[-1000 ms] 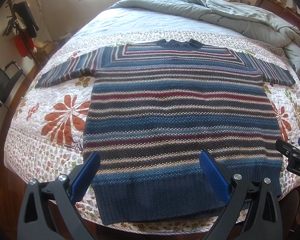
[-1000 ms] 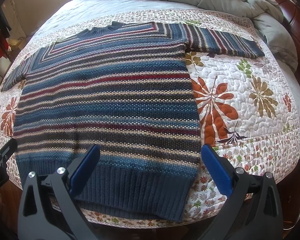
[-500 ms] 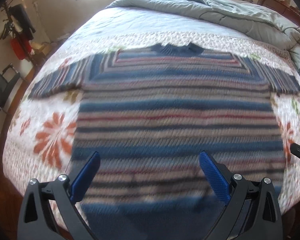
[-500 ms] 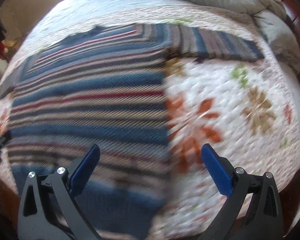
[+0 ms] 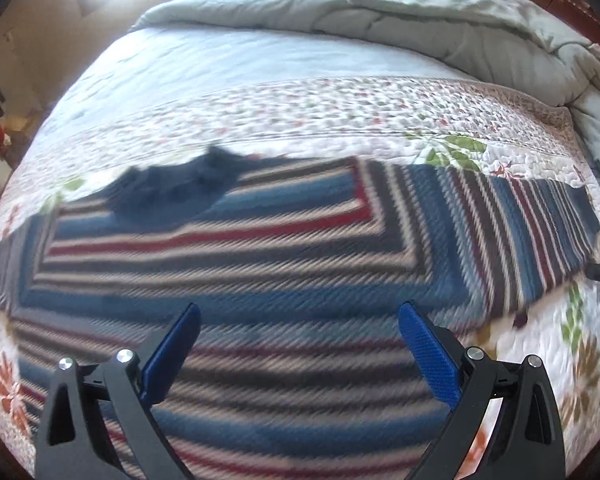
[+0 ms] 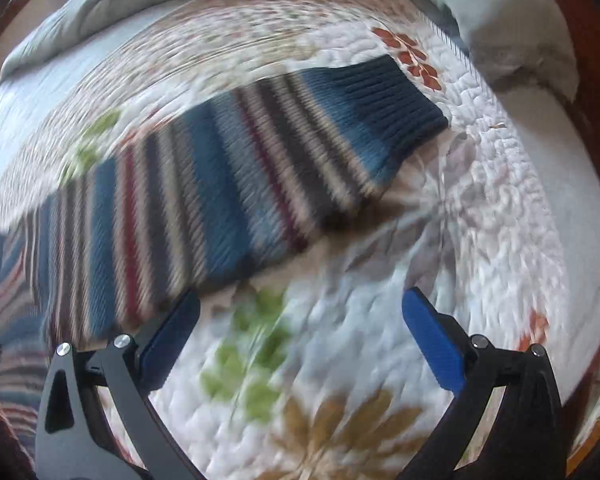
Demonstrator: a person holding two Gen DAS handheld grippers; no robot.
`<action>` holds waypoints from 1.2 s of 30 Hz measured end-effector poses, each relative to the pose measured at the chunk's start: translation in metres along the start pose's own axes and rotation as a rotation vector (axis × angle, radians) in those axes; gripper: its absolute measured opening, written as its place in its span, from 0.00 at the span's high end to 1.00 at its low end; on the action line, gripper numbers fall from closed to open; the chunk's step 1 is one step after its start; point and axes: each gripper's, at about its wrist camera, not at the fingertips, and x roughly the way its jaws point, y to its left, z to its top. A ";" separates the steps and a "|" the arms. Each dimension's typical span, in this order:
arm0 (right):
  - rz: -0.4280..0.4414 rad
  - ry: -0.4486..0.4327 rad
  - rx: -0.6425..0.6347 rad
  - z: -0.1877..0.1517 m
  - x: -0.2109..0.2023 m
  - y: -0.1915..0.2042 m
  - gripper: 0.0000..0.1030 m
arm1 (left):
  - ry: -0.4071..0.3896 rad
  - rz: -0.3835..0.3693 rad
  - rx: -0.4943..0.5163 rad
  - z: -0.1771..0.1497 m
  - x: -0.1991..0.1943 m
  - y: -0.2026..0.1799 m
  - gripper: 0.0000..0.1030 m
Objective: Fold small clothes
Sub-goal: 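Grasp the sweater sleeve cuff with the right gripper and lift it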
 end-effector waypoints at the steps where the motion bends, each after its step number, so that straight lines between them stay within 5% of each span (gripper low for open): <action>1: 0.014 0.011 0.009 0.008 0.006 -0.005 0.02 | 0.005 0.002 -0.001 0.004 0.007 -0.010 0.03; 13: 0.120 0.003 0.150 0.051 0.048 -0.059 0.03 | -0.001 0.047 0.033 0.019 0.043 -0.028 0.03; 16: 0.101 -0.035 0.177 0.055 0.043 -0.066 0.32 | -0.005 0.054 0.015 0.020 0.041 -0.012 0.03; 19: 0.135 -0.079 0.165 0.057 0.032 -0.067 0.82 | -0.021 0.082 0.005 0.020 0.034 0.010 0.03; 22: 0.141 -0.160 0.114 0.052 0.005 -0.062 0.88 | -0.032 0.117 -0.022 0.019 0.028 0.040 0.03; 25: 0.083 -0.291 -0.072 0.032 -0.036 -0.013 0.88 | -0.032 0.139 -0.056 0.015 0.022 0.073 0.03; 30: 0.130 -0.406 -0.372 -0.033 -0.086 0.107 0.88 | -0.040 0.166 -0.100 0.003 0.008 0.123 0.03; 36: 0.205 -0.385 -0.632 -0.116 -0.088 0.257 0.84 | -0.031 0.172 -0.172 -0.017 -0.011 0.177 0.03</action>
